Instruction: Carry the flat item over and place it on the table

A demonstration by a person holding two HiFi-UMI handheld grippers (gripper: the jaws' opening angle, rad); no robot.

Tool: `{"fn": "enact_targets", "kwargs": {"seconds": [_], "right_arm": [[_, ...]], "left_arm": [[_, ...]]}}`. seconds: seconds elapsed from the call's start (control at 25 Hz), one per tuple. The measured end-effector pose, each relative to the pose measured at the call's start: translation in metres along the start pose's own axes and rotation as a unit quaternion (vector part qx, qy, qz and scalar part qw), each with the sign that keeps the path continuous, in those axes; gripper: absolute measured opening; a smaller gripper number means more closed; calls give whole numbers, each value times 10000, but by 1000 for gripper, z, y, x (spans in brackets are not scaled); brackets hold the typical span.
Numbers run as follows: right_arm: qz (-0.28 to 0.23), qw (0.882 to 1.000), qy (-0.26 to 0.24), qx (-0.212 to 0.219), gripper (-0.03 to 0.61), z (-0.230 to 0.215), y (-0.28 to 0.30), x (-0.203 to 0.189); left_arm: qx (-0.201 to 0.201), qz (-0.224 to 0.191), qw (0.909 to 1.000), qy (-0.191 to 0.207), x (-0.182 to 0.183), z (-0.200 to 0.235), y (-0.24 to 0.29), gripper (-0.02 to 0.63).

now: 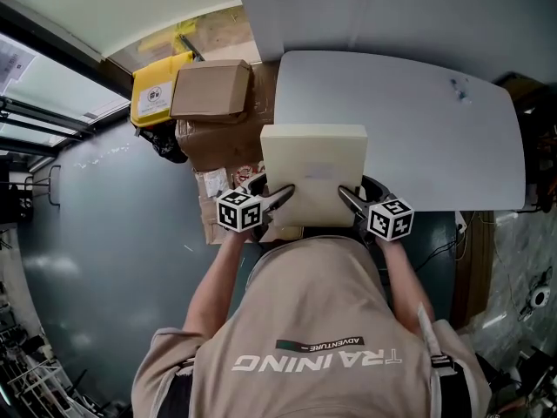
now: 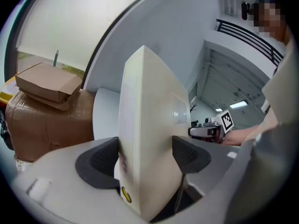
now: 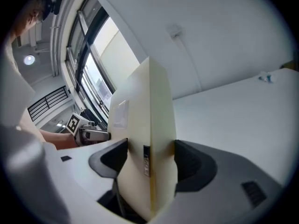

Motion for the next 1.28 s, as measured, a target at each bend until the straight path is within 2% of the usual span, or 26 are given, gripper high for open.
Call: {"fn": "enact_targets", "kwargs": {"seconds": [0.44,0.8,1.04,1.28], "right_arm": [[406,9977,529,106,284,-46,53,4],[755,9931,874,176,284,-74,87,-4],[943,9895,1085,171,284,-88,102,-11],[1014,9868,1255,112,284,-98,105,-16]], "left_arm": [[240,234,9965,-763,15,49,39,342],[482,547,9909,-1132,8,83,64,342],[558,555,9848,-1547,4,91,77,342],[588,654,9819,-1675,4,98,87,342]]}}
Point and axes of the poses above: the fingertips, and each gripper's own axes: y forward along the fingers, z to its left, x out of its top, the point moved 1 cm from there along -y, backward along the fingers, and after that the axes turned 1 degree about x, right-handed, at the moved point
